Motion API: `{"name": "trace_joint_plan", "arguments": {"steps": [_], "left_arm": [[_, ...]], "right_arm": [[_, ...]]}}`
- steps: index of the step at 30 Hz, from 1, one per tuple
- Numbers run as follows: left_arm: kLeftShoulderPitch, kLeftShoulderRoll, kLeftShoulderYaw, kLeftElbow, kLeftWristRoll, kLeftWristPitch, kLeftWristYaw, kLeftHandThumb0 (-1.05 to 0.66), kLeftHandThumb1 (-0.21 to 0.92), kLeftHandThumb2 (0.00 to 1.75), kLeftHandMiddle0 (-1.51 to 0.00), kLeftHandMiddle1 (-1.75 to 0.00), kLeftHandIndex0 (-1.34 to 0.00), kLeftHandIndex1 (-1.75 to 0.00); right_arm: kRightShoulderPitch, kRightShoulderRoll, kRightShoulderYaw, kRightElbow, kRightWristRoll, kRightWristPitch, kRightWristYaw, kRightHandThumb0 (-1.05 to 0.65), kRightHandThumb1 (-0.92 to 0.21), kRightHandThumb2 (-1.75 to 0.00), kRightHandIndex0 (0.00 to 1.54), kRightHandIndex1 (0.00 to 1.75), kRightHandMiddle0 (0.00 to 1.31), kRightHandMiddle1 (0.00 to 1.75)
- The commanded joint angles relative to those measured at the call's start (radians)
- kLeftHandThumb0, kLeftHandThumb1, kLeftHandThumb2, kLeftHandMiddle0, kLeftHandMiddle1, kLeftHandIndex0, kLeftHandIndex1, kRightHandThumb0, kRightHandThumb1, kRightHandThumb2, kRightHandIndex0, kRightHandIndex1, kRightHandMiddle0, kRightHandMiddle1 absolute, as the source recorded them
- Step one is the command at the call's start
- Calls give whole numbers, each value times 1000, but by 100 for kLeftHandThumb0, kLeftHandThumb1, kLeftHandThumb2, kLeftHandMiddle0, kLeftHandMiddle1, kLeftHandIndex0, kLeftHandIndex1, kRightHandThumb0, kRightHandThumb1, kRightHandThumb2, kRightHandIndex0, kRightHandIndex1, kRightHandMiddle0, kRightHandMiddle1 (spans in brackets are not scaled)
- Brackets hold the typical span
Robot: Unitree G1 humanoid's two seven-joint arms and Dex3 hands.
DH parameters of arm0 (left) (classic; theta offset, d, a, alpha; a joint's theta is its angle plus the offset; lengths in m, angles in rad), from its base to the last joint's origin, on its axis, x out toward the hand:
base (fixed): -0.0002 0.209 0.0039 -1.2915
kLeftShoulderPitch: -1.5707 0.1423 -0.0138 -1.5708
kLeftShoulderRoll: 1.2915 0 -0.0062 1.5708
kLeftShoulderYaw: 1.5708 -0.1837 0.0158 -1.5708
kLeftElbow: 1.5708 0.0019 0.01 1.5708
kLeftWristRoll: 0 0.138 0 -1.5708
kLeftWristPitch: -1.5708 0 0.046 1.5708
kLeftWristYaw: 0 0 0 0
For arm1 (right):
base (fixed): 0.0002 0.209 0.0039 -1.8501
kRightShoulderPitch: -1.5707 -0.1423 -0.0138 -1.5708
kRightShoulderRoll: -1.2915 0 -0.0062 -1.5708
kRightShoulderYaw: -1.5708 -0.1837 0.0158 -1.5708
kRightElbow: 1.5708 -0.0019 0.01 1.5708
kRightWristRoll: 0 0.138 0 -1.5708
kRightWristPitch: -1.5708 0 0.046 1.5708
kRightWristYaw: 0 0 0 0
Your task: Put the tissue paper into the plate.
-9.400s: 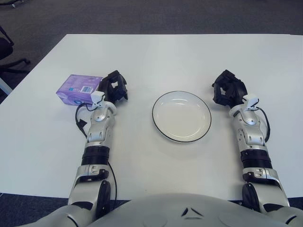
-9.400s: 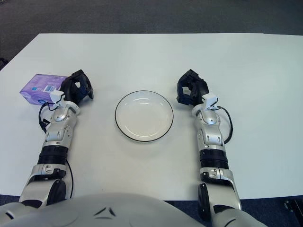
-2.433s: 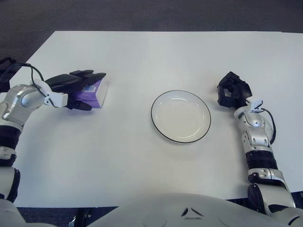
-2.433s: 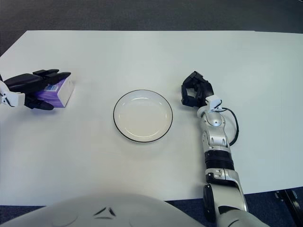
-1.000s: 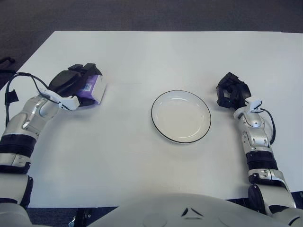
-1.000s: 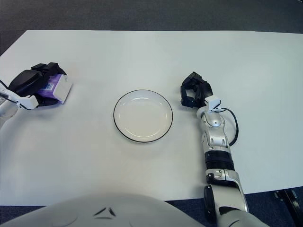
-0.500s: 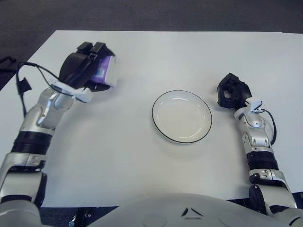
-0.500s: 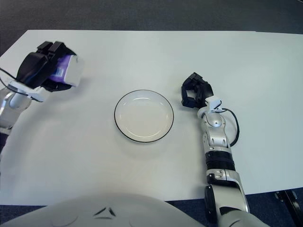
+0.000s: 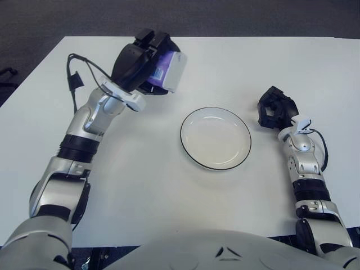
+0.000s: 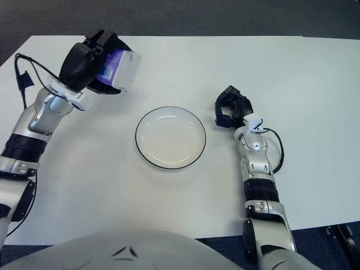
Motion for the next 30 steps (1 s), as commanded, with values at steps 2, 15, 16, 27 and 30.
{"name": "trace_joint_plan", "arguments": {"steps": [2,15,16,27,30], "left_arm": [[-66,-36,-21,-10,-51,-24,-53,0,13,153,-77,-170,-52,-175],[-142,-104,-70,-4,-69,-98,-127,0,6,159,-82,-169,-57,-175],[-145,-117,-79,-8,-72,-98,-134,0,4,162,-83,-169,-59,-175],[-110,-162,-133,-65,-116,-96,-244,0,3,164,-84,-171,-60,-175],[-99,-167,-143,-81,-130,-85,-281,0,4,163,-83,-170,-59,-175]], "right_arm": [[140,61,19,84,-15,-3,-8,-46,-40,-122,125,175,55,175],[133,65,22,97,-17,-8,-11,-45,-40,-122,126,175,55,175],[133,65,22,97,-18,-9,-12,-45,-40,-122,126,175,55,175],[130,69,25,98,-37,-8,-28,-46,-40,-122,126,175,55,175],[130,70,27,98,-42,-7,-33,-46,-40,-122,126,175,55,175]]}}
